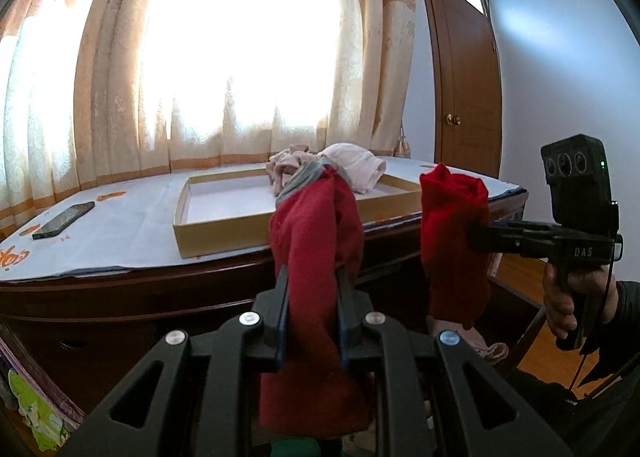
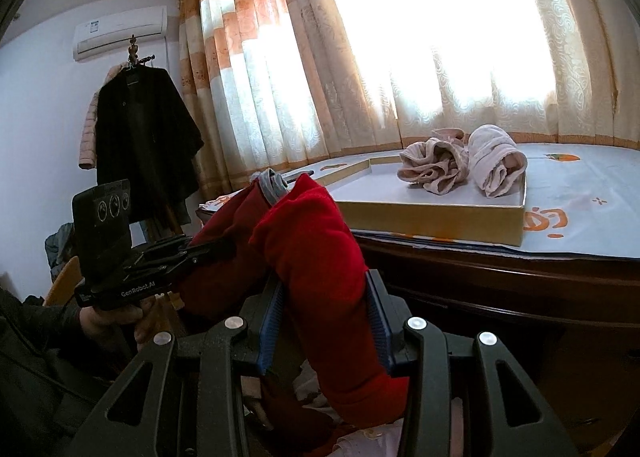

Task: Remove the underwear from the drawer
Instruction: 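Carry both red garments over the cardboard tray with both tools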

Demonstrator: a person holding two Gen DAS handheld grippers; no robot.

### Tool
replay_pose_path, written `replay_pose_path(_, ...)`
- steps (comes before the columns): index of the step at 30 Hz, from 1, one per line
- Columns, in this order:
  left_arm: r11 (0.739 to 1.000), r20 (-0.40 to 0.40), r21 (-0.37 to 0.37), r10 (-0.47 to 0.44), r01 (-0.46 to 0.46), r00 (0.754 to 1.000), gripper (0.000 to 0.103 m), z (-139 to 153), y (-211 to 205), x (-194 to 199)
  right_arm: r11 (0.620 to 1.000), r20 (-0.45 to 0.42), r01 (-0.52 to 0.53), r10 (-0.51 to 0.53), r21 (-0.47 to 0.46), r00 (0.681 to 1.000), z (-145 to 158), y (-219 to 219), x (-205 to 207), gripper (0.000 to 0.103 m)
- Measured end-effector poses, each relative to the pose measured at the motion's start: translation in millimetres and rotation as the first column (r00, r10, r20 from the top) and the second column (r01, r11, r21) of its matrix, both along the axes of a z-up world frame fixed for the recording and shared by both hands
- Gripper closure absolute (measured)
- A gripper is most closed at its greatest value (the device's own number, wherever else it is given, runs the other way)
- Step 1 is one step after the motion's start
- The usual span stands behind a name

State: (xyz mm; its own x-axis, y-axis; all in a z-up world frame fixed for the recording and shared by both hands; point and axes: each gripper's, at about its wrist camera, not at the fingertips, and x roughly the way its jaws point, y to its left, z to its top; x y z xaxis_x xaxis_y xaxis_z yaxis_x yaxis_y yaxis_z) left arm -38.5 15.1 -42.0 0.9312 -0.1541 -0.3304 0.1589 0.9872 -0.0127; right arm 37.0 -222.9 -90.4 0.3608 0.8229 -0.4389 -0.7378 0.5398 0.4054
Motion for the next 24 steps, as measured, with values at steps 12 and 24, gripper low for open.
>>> replay_pose_path(12,1.000,0.060,0.001,0.004,-0.004,0.998,0.087,9.0,-0.3,-6.9,0.998,0.000,-0.007,0.007,0.067,1.000,18.0,2.4,-3.8,0.061)
replay_pose_path(24,1.000,0.069,-0.015,0.022,-0.021,0.997,0.087,13.5,2.4,-9.9,0.995,-0.026,-0.019,0.022,0.097,0.999,25.2,10.3,-3.0,0.061)
